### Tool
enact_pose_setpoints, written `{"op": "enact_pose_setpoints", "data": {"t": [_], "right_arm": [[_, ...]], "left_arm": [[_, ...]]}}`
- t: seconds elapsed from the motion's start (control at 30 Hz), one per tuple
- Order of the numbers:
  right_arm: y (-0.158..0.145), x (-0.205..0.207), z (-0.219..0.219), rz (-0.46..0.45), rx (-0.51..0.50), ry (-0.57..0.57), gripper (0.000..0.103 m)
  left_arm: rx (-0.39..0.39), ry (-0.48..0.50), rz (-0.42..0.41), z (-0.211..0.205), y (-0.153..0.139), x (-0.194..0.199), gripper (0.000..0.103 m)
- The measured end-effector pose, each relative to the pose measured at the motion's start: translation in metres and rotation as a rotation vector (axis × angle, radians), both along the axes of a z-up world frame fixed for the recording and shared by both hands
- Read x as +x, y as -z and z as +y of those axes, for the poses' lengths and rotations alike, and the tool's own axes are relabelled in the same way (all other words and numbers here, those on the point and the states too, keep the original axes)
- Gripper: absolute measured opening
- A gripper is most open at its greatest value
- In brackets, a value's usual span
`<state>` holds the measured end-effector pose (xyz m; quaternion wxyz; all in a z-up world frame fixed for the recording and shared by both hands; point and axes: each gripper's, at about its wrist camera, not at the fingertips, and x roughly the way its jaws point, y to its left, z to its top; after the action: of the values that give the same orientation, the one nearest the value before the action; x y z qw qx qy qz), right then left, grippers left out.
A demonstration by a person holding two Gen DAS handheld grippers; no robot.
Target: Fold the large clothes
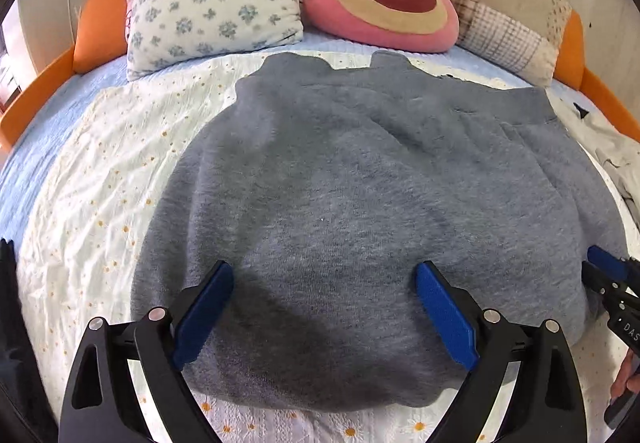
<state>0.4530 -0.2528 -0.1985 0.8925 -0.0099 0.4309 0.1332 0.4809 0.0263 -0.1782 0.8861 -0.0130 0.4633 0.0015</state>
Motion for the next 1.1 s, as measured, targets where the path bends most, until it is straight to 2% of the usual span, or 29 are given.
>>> {"op": "enact_pose_setpoints", "data": {"t": [0.03,0.13,0.2,0.27,0.33,0.37,0.4,0.5,0.53,0.6,0.7,0.83,0.93,1.03,1.1], "right_arm": [[-0.006,-0.003,-0.002,-0.007,0.011,0.01,0.036],[-0.034,-0.025,-0.022,-0.074,0.082,0.047,0.037],[-0.041,-0.034,-0.035,-0.089,0.065,0.073,0.037],[-0.038,-0.035,-0.046,-0.071,0.045,0.1,0.037],[-0.024,-0.034,-0.059,-0.021,0.018,0.13,0.037],[-0.015,-0.033,-0.067,0.004,0.009,0.143,0.037],[-0.002,-0.031,-0.076,0.034,0.048,0.138,0.038],[0.01,-0.028,-0.094,0.067,0.172,0.166,0.04],[0.007,-0.027,-0.093,0.071,0.171,0.177,0.04],[-0.004,-0.031,-0.082,0.051,0.121,0.185,0.042],[-0.031,-0.048,-0.059,-0.039,0.043,0.156,0.042],[-0.051,-0.057,-0.035,-0.089,0.061,0.096,0.042],[-0.057,-0.058,-0.01,-0.104,0.049,0.037,0.042],[-0.059,-0.061,0.013,-0.109,0.037,-0.005,0.042],[-0.057,-0.064,0.021,-0.107,0.04,-0.021,0.042]], "left_arm": [[-0.02,0.002,-0.009,0.003,-0.005,-0.003,0.094],[-0.145,-0.013,-0.054,0.025,-0.028,-0.026,0.094],[-0.175,-0.028,-0.047,0.038,-0.026,-0.03,0.094],[-0.199,-0.06,0.008,0.056,-0.011,-0.025,0.094],[-0.272,-0.098,0.092,0.075,0.018,-0.018,0.093],[-0.302,-0.1,0.106,0.079,0.027,-0.017,0.094],[-0.317,-0.094,0.096,0.081,0.031,-0.018,0.094],[-0.272,-0.086,0.095,0.074,0.029,-0.015,0.094],[-0.276,-0.089,0.104,0.074,0.027,-0.015,0.094],[-0.344,-0.105,0.11,0.082,0.017,-0.021,0.094],[-0.505,-0.123,0.09,0.106,0.003,-0.04,0.094],[-0.743,-0.157,0.135,0.134,0.012,-0.059,0.095],[-0.807,-0.165,0.164,0.135,0.027,-0.06,0.095],[-0.817,-0.189,0.196,0.131,0.045,-0.054,0.095],[-0.854,-0.21,0.195,0.13,0.055,-0.05,0.095]]}}
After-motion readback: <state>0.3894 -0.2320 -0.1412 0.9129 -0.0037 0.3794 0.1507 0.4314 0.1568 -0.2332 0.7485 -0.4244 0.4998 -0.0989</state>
